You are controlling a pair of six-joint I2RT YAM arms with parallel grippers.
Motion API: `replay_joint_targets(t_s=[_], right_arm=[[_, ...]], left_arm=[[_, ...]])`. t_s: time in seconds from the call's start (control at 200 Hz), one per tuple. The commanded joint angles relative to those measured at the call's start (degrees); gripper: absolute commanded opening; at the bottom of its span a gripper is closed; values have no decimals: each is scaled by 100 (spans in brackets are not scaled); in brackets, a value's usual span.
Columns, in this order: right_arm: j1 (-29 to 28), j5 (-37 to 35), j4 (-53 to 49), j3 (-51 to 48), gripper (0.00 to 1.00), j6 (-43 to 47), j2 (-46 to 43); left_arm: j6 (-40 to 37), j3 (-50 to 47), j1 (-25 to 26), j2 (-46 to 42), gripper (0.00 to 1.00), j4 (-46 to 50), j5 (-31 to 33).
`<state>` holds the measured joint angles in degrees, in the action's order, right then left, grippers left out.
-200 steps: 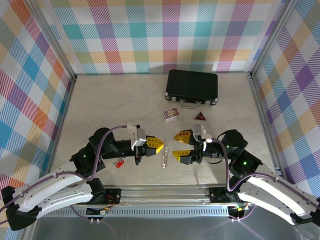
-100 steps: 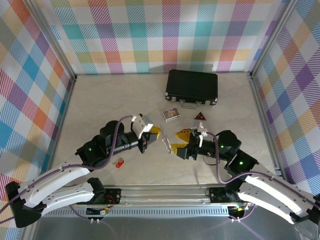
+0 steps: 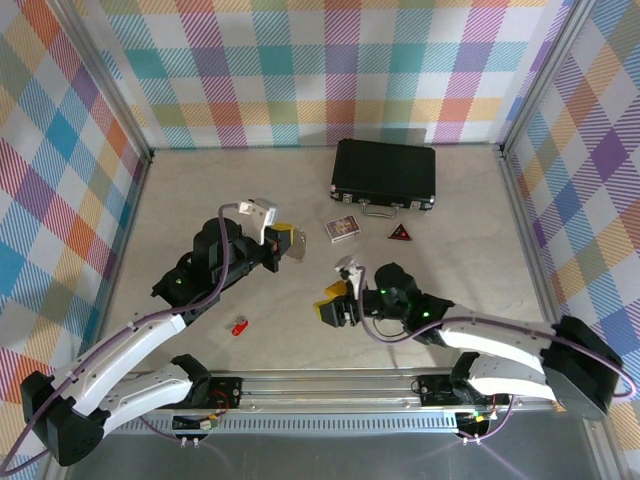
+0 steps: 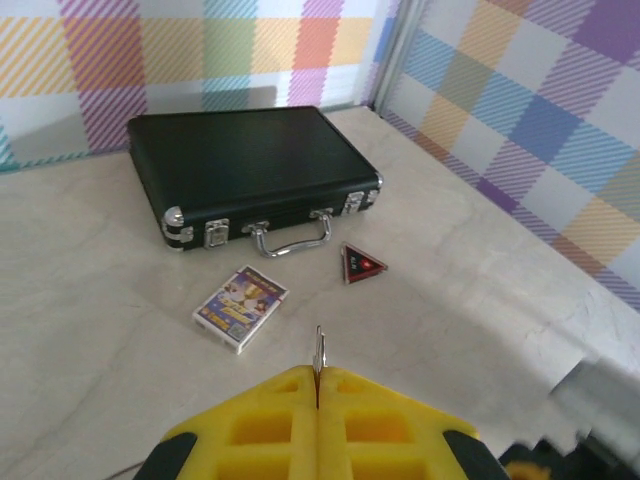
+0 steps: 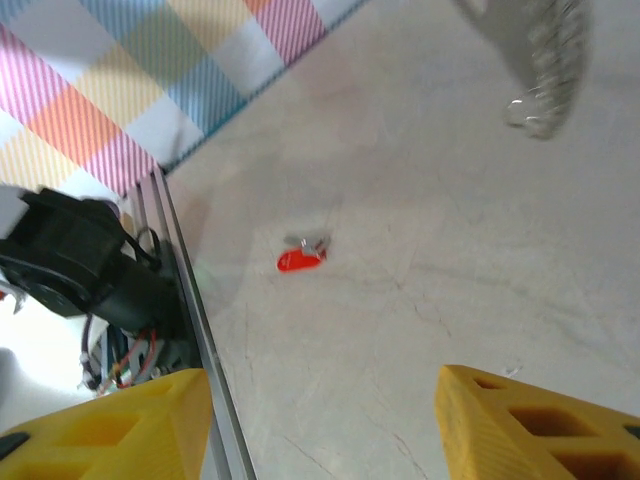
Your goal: Put the keys on the keyring
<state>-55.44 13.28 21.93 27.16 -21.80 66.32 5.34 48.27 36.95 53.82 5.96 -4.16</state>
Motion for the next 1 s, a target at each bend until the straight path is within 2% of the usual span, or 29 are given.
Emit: replay_joint_targets(t_s=[0.0, 0.12, 0.235, 0.465, 0.75, 0.995], right_arm=[[-188, -85, 573, 370, 59, -64, 580], [-402, 29, 993, 654, 58, -2, 1365], [-476, 438, 1258, 1135, 52, 179, 2244], [-561, 912, 1367, 2068, 54, 853, 3643], [-617, 1254, 394, 3175, 57, 1398, 4552], [-698, 1644, -498, 3923, 55, 1969, 5081]], left_arm=[[142, 53, -165, -82, 0, -246, -69], [203, 90, -431, -117, 0, -163, -384], [425, 57, -783, -264, 0, -231, -915], [476, 287, -1129, -356, 0, 116, -1299], [823, 268, -1539, -520, 0, -76, -1867], [1029, 153, -1861, -799, 0, -250, -2292]])
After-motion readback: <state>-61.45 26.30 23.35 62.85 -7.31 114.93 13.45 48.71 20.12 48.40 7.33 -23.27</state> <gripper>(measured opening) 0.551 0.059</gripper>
